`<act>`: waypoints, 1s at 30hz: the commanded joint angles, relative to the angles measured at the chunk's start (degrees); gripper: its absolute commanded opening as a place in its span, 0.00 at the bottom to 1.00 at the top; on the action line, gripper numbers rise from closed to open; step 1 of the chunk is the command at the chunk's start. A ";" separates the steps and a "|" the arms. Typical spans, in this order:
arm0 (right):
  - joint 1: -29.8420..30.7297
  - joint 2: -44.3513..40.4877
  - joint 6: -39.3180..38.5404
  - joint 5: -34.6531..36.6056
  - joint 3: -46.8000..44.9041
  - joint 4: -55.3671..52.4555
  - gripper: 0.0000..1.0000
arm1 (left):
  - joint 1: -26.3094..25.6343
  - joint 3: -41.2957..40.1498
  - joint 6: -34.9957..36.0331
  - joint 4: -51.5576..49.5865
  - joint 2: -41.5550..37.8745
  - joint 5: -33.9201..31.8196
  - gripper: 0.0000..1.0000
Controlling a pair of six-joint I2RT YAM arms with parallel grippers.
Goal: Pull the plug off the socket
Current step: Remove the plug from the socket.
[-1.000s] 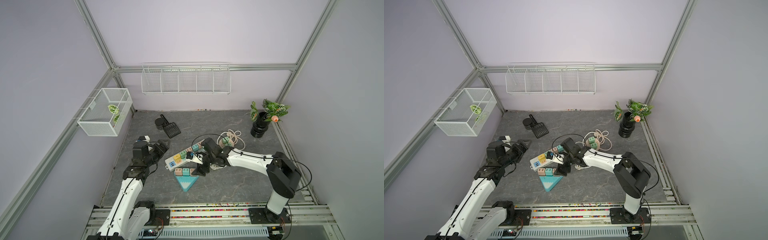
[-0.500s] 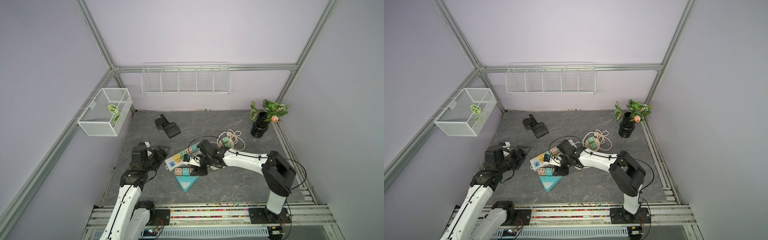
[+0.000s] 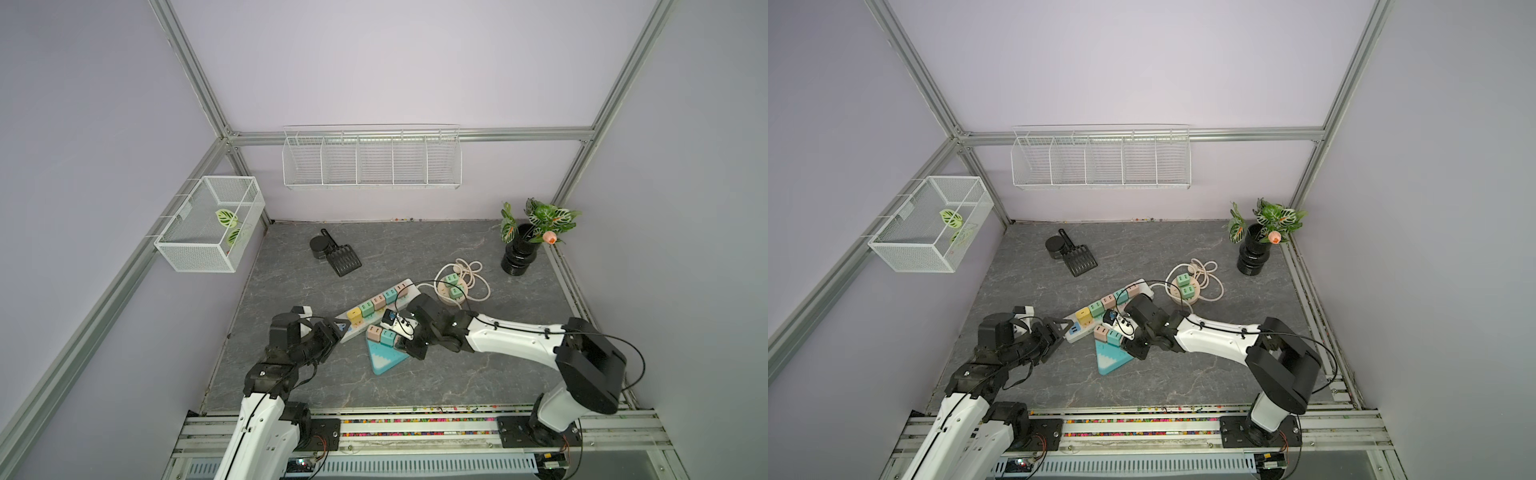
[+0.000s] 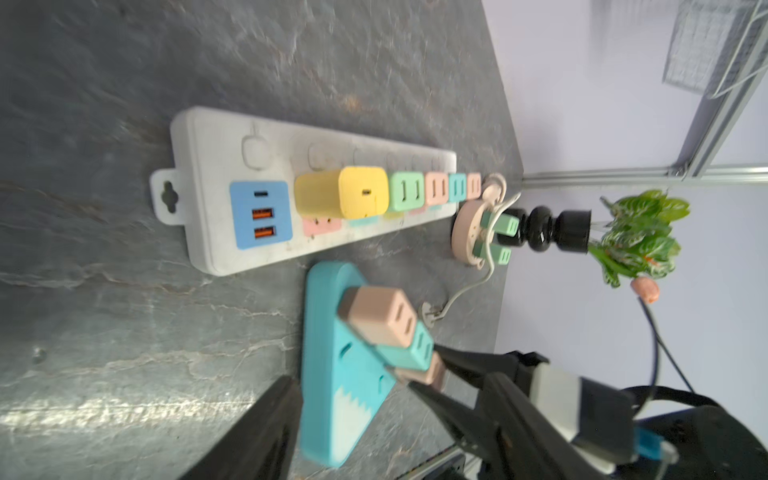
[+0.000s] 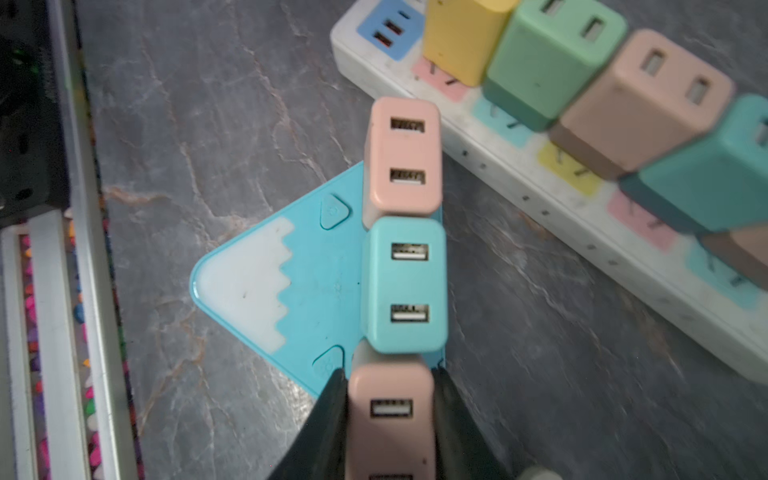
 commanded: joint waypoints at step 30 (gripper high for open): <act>3.28 -6.58 13.67 8.10 -14.21 18.40 0.19 | -18.83 -3.12 4.31 32.53 39.76 4.88 0.56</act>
